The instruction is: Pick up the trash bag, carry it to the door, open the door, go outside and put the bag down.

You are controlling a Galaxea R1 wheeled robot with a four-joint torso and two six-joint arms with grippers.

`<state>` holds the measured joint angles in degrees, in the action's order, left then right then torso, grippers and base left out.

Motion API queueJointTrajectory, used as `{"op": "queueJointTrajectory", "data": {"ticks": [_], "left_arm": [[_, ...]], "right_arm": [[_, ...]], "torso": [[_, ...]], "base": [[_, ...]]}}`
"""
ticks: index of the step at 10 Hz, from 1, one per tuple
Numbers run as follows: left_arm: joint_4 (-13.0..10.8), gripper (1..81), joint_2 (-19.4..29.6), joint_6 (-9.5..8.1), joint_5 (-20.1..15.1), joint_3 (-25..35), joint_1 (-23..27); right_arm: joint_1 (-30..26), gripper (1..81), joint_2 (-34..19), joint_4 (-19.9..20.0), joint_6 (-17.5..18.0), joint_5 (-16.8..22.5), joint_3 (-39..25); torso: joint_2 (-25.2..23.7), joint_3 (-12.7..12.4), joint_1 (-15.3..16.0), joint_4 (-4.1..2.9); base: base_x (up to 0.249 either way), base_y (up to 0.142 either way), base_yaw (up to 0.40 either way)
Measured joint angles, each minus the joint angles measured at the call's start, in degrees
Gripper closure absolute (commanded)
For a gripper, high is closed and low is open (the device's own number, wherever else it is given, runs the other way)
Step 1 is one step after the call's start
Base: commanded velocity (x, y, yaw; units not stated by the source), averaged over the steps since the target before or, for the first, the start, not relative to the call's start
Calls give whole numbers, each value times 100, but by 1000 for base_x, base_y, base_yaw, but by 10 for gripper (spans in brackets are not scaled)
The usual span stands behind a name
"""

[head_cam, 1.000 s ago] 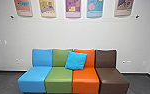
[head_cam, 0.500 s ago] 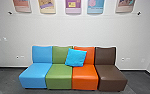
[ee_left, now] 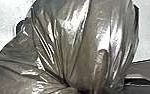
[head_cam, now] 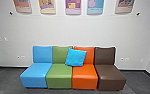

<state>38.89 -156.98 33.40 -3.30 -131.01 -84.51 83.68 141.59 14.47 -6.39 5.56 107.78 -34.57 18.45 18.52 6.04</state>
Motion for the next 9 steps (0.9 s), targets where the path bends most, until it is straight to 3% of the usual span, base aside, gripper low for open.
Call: {"op": "queueJointTrajectory", "data": {"ticks": [3, 9], "left_arm": [[0, 811, -165, 2, -27, -297, -28], [0, 811, -474, 20, -5, -920, -26]], "right_arm": [[78, 10, 273, -11, -5, 2, 455], [111, 10, 951, -127, -6, 0, 1467]], "torso": [[632, -288, -418, 0], [1899, -335, -1239, 0]], "base": [[0, 0, 0], [0, 0, 0]]}}
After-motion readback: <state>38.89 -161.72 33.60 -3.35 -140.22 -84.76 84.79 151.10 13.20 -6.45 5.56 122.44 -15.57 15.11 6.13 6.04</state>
